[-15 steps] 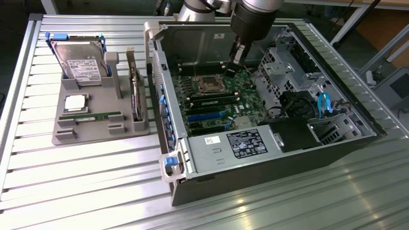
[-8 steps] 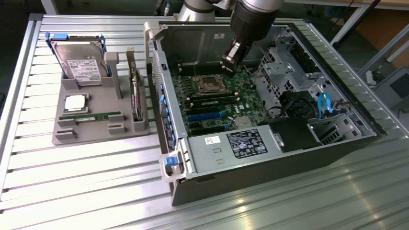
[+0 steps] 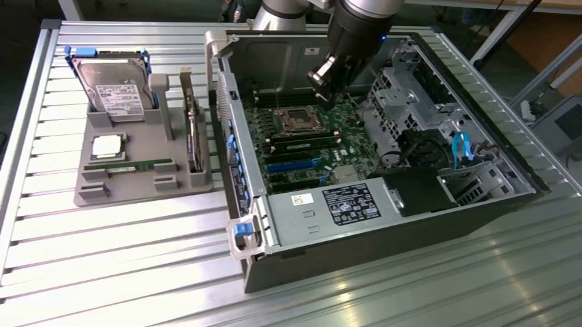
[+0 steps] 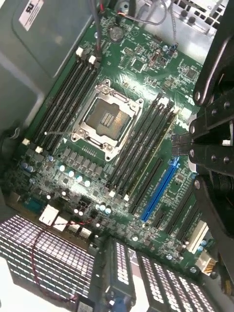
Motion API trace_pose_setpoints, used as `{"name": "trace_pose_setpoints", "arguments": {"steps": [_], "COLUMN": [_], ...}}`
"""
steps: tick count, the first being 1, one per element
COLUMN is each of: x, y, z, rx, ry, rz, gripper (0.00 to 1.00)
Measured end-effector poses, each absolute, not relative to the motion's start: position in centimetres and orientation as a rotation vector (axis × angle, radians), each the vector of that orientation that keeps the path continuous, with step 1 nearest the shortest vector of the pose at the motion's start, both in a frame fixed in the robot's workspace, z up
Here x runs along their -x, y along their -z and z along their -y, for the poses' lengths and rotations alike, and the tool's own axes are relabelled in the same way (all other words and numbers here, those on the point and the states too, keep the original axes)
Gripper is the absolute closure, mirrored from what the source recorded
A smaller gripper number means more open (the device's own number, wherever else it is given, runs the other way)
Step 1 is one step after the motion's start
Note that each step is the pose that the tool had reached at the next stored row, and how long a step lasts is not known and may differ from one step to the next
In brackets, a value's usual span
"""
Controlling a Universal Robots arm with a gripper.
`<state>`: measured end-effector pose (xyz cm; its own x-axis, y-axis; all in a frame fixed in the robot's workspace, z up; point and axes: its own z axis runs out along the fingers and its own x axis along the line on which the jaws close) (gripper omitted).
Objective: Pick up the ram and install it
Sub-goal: 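Press down the ram until it locks into place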
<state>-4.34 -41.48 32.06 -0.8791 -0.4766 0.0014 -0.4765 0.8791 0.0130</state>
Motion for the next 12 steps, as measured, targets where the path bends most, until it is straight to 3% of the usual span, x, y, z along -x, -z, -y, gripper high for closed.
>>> {"name": "trace_pose_setpoints", "arguments": {"steps": [12], "x": [4.34], "y": [-31.94], "z": [41.48], "rx": [-0.259], "ry": [0.023], "rz": [3.122], "gripper": [0.91]}}
